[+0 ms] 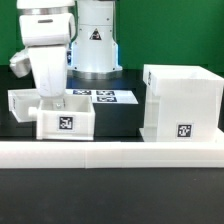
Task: Assemble drawer
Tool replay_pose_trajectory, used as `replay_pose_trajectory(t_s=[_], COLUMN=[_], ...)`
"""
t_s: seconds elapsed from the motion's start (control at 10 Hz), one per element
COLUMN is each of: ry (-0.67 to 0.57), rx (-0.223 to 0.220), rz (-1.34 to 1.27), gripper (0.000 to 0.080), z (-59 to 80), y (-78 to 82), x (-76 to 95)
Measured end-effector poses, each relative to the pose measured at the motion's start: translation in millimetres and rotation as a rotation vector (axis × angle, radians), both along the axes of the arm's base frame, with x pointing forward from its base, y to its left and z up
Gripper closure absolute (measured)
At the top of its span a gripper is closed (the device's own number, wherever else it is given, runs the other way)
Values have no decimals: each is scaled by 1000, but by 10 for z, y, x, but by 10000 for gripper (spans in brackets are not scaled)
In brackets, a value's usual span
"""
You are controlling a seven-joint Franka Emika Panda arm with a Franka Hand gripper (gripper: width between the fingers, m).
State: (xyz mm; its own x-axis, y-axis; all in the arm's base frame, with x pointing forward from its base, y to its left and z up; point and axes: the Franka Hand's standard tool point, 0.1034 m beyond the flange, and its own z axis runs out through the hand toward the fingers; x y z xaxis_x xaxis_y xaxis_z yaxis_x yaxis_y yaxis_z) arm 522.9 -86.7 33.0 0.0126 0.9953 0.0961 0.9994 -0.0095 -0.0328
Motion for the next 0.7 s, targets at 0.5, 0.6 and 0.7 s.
replay_pose_trajectory(t_s=[0.5,0.6,0.7], ry=[6,7,10], rx=[5,5,8], rz=[-57,-59,-68], gripper=[758,758,758], z=[-25,-28,-16], y=[45,59,154], x=[25,26,55])
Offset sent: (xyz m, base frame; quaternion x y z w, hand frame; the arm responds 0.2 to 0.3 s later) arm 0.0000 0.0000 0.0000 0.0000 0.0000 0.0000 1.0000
